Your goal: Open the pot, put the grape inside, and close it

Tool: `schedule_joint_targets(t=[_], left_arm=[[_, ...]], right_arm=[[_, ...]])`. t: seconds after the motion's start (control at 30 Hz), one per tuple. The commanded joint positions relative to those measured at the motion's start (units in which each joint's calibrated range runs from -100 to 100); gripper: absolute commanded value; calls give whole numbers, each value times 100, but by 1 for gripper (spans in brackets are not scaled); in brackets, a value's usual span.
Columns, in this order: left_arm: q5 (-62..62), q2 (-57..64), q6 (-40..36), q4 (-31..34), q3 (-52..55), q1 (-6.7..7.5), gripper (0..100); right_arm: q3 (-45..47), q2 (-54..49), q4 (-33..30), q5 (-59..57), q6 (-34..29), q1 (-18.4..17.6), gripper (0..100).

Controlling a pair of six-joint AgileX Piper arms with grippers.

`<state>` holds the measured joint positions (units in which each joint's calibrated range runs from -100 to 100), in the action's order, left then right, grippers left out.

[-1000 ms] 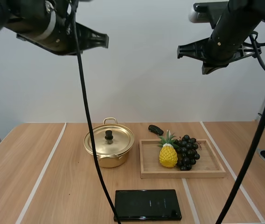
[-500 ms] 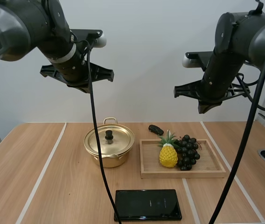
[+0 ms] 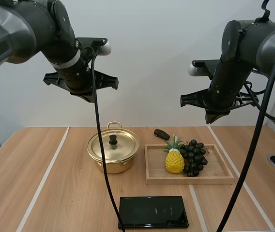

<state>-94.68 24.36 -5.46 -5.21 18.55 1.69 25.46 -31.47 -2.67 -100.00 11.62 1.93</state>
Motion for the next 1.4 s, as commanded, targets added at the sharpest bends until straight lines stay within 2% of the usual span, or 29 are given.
schedule_joint_targets(t=[0.0, 0.03, 0.07, 0.13, 0.17, 0.2, 0.53, 0.67, 1.03, 1.37], left_arm=[[-48, 4, -87, 75, -44, 8, 26], [-48, 4, -87, 123, -44, 8, 41], [-48, 4, -87, 138, -44, 8, 60], [-48, 4, -2, 150, -44, 8, 100], [-48, 4, 148, 150, -44, 8, 100], [-31, 4, 294, 150, -44, 8, 100], [486, -119, 588, 113, 149, 8, 100], [804, -282, 1120, -195, 465, 8, 100], [861, -819, 1980, -1205, 596, 8, 100], [1201, -1500, 2166, -1298, 596, 8, 100]], right_arm=[[3, -41, -77, 0, -149, 25, 17], [3, -41, -77, 0, -149, 25, 28], [3, -41, -77, 0, -149, 25, 42], [3, -41, -90, 0, -149, 25, 75], [3, -41, -105, 0, -149, 25, 95], [3, -41, -154, 0, -149, 25, 100], [3, -41, -288, 0, -149, 25, 100], [3, -41, -288, 0, -149, 25, 100], [3, -41, -288, 0, -149, 25, 100], [3, -41, -288, 0, -149, 25, 100]])
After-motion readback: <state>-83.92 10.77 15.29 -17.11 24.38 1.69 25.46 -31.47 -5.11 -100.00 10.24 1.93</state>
